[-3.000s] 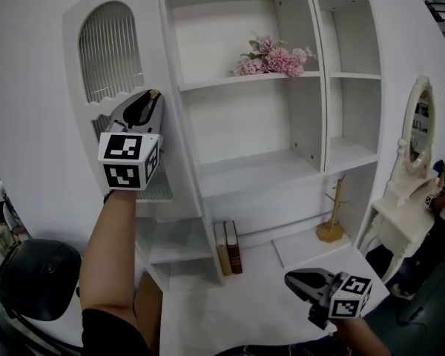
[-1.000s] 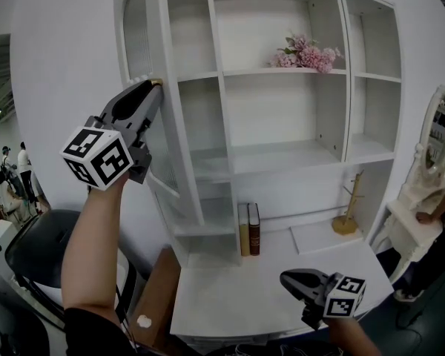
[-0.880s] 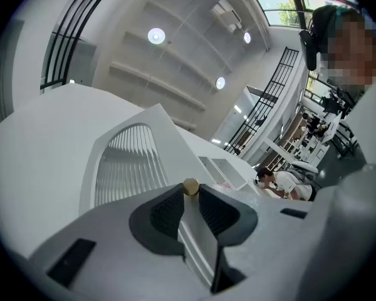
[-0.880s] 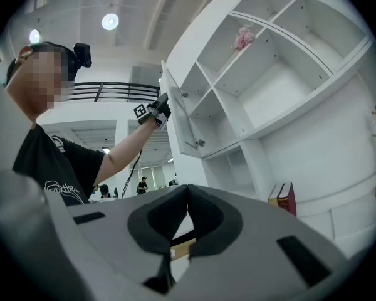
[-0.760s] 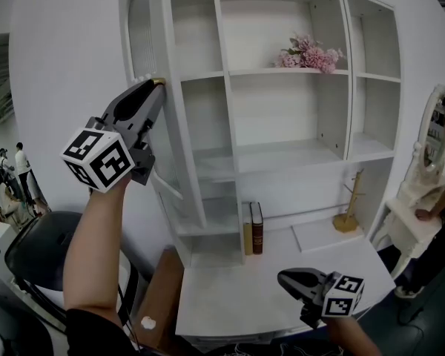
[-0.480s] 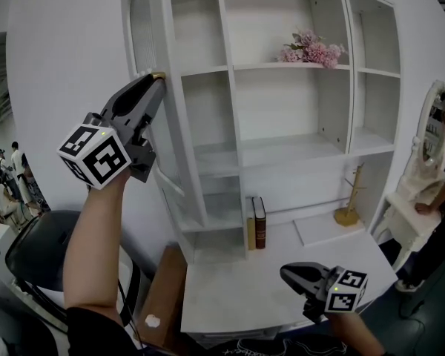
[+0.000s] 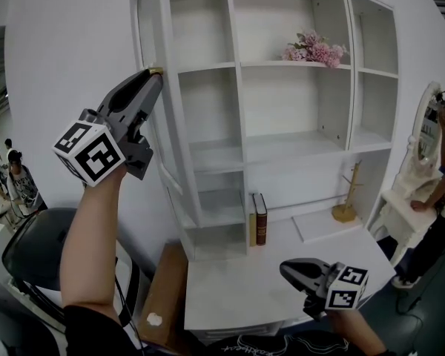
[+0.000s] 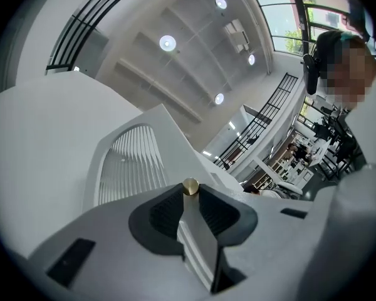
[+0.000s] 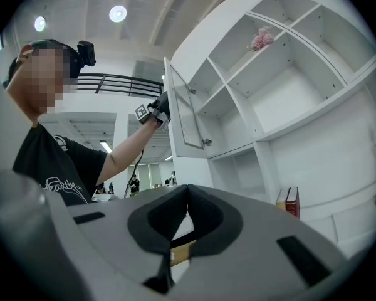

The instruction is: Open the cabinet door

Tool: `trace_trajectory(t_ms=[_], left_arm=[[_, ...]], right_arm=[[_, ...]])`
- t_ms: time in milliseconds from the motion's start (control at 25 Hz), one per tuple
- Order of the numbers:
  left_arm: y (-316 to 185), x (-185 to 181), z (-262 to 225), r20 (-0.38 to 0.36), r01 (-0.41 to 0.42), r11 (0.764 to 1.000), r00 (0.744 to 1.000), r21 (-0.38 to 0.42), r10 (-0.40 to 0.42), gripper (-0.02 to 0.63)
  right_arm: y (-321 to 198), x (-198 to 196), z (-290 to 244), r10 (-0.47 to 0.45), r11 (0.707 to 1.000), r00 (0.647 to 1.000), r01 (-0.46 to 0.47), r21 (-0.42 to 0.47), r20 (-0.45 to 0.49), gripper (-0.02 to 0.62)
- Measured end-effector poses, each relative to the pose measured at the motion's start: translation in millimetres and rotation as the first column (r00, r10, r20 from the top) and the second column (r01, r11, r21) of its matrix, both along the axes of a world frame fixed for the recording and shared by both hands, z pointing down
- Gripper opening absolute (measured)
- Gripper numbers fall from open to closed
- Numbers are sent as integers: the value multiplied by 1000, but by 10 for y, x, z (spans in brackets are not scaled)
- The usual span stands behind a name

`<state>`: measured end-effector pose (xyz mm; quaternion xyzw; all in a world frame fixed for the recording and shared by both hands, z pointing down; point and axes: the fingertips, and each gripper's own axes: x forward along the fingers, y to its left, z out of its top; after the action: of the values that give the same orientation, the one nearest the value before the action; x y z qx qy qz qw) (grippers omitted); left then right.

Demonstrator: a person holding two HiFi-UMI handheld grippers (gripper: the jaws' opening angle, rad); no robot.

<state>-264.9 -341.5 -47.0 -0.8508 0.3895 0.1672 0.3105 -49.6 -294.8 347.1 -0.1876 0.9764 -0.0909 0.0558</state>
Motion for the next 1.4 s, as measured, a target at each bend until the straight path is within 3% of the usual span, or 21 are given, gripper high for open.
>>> trace_trajectory(t_ms=[560,800,960,1400], left_arm=[[251,-416,13,-25,-68,998,997,2,68,78],[467,-782,20,-34,-99,995,994,5,99,78],[439,-801,14,-43,-97,995,994,6,97,80],[516,-1238,29,-132,-113,994,985,-8,111,81]], right_arm=[[261,-385,58,25,1000,1000,-25,8,-12,5],[498,-719,65,44,999,999,-44,15,-2,5],[511,-737,115,48,999,999,-48,6,-5,5],[751,-921,234,84,996,996,-84,-11,1,5]])
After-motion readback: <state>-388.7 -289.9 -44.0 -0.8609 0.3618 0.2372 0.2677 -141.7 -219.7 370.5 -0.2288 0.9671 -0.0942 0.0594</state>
